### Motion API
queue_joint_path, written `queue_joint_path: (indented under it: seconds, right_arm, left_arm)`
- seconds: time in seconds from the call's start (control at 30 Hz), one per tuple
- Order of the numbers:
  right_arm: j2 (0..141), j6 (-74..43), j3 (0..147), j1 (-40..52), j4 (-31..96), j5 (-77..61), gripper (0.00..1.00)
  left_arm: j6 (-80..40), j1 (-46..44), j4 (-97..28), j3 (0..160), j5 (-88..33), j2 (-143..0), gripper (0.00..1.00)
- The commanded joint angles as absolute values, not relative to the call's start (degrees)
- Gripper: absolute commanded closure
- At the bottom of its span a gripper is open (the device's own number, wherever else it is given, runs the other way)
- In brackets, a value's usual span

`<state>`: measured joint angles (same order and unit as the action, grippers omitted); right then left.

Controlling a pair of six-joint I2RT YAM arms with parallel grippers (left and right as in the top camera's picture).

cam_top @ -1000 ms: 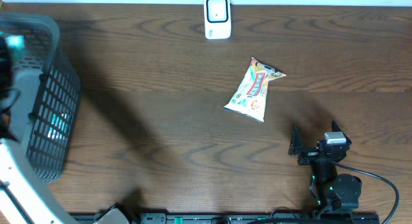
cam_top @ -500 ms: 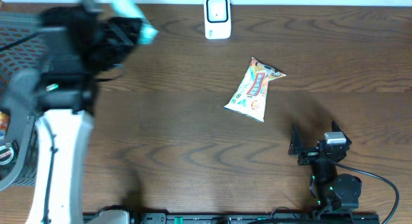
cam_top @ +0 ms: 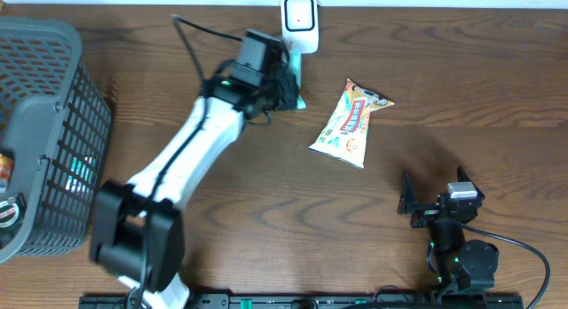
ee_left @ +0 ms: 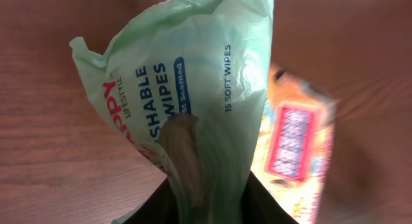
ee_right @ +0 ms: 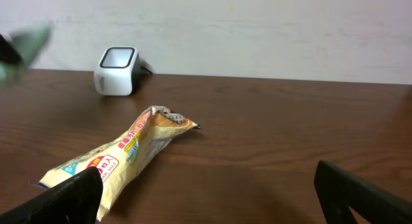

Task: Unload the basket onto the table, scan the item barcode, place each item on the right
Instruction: 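Carry the green wipes pack to the scanner with the left gripper, then release the wipes pack on the table and return left arm to basket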

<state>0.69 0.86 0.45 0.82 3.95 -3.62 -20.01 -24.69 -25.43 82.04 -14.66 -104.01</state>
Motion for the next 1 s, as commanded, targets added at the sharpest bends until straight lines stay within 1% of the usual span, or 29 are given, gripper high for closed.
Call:
queue_joint_path:
  seconds: [0.0, 0.2, 0.27, 0.33, 0.4, 0.67, 0.8, 0.97]
  right_arm:
    - [0.4, 0.9, 0.3, 0.7, 4.1, -3.4, 0.01]
    - [0.4, 0.9, 0.3, 0.7, 4.1, -3.4, 0.01]
    - [0.4, 0.9, 0.3, 0.7, 4.1, -3.4, 0.01]
    - [0.4, 0.9, 0.3, 0.7, 4.1, -3.4, 0.01]
    - [0.4, 0.9, 0.3, 0.7, 4.1, -3.4, 0.01]
    - [0.4, 0.9, 0.3, 0.7, 4.1, -3.4, 0.01]
    - [0.4, 0.9, 0.3, 0.7, 4.1, -3.4, 0.01]
    - [0.4, 0.9, 0.3, 0.7, 4.1, -3.4, 0.01]
  left_arm:
    - [-17.6, -26.0, -24.9, 83.3, -10.9, -107.7, 0.71]
    - [-17.8, -27.4, -25.1, 83.3, -11.1, -112.6, 0.70]
    - [-17.8, -28.0, -25.2, 83.3, -11.1, -113.0, 0.66]
    - [-17.8, -28.5, -25.1, 83.3, -11.1, -113.0, 0.57]
    - [-17.8, -29.0, -24.9, 83.3, -11.1, -113.0, 0.54]
    - [-17.8, -29.8, -24.6, 83.3, -10.4, -112.3, 0.54]
    - [-17.8, -28.0, -24.5, 83.4, -7.6, -110.1, 0.54]
    - [-17.6, -23.5, -25.0, 83.4, -7.4, -104.2, 0.55]
